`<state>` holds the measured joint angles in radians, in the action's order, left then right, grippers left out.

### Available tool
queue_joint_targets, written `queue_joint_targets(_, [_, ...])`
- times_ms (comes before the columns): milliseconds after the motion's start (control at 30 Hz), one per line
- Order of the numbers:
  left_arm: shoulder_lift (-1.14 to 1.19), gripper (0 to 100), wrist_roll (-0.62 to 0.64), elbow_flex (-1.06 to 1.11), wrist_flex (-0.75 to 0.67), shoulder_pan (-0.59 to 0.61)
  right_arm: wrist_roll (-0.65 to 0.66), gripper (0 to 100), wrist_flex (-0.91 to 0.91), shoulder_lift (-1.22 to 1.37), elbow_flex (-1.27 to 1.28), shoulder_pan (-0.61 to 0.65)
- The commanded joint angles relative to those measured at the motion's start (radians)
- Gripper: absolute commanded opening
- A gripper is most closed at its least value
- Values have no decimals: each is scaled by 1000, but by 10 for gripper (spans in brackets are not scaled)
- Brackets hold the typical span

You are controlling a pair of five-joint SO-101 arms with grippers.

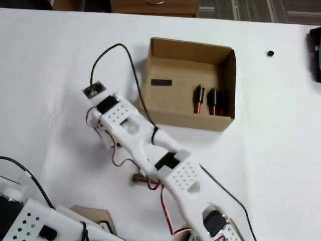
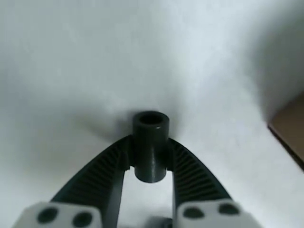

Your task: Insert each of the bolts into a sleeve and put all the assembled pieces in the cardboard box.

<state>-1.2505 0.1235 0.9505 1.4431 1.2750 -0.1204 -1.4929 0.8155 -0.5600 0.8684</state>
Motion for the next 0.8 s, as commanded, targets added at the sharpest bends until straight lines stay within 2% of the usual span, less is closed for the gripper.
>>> queue_joint_targets(0, [-5, 22, 0, -15, 5, -69, -9, 20, -96, -90, -100, -7])
queue_joint_targets(133, [-3, 22, 31, -111, 95, -238, -9, 20, -197, -214, -233, -88])
queue_joint_targets(233, [0, 23, 135, -243, 186, -382, -8, 20, -234, -315, -279, -170])
queue_joint_targets(467, [15, 23, 318, -539, 267, -736, -8, 20, -248, -568, -284, -389])
queue_joint_targets(700, [256, 23, 486, -673, 334, -1169, -8, 20, -248, -634, -282, -549])
queue_joint_targets(767, [336, 23, 548, -697, 334, -1258, -8, 20, -248, -641, -282, -584])
